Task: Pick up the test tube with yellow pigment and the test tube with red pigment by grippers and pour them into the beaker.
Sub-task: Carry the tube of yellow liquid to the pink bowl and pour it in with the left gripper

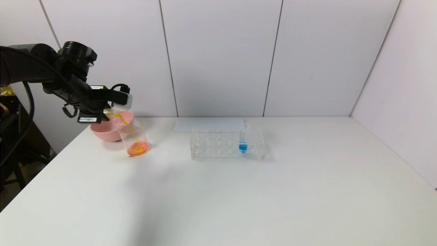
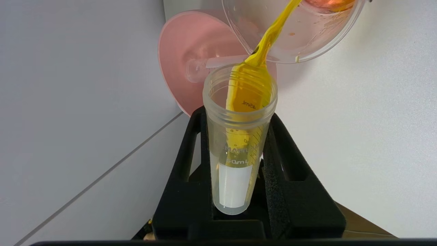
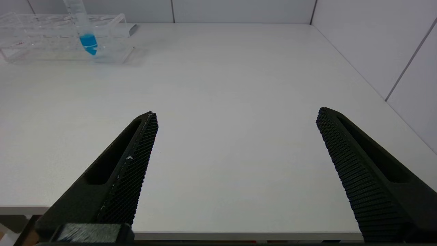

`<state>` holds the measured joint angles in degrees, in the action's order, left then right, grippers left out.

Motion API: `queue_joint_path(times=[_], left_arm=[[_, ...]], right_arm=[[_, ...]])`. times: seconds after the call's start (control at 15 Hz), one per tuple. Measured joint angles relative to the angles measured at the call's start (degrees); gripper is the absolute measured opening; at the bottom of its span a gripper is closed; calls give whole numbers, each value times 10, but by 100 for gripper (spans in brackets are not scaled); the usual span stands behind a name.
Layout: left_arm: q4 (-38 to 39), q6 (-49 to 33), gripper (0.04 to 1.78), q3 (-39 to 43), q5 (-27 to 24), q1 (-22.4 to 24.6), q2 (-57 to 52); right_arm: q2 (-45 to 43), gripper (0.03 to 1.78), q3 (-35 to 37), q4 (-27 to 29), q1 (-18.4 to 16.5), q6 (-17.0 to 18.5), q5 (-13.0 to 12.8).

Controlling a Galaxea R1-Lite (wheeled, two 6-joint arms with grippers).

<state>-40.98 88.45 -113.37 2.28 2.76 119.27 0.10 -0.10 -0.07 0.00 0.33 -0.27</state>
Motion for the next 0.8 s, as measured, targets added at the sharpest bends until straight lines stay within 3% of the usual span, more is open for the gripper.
queue_joint_path(times=[0.8], left_arm=[[7,1,45,0,26,-8,3]], right_arm=[[0,170,0,0,0,0,0]])
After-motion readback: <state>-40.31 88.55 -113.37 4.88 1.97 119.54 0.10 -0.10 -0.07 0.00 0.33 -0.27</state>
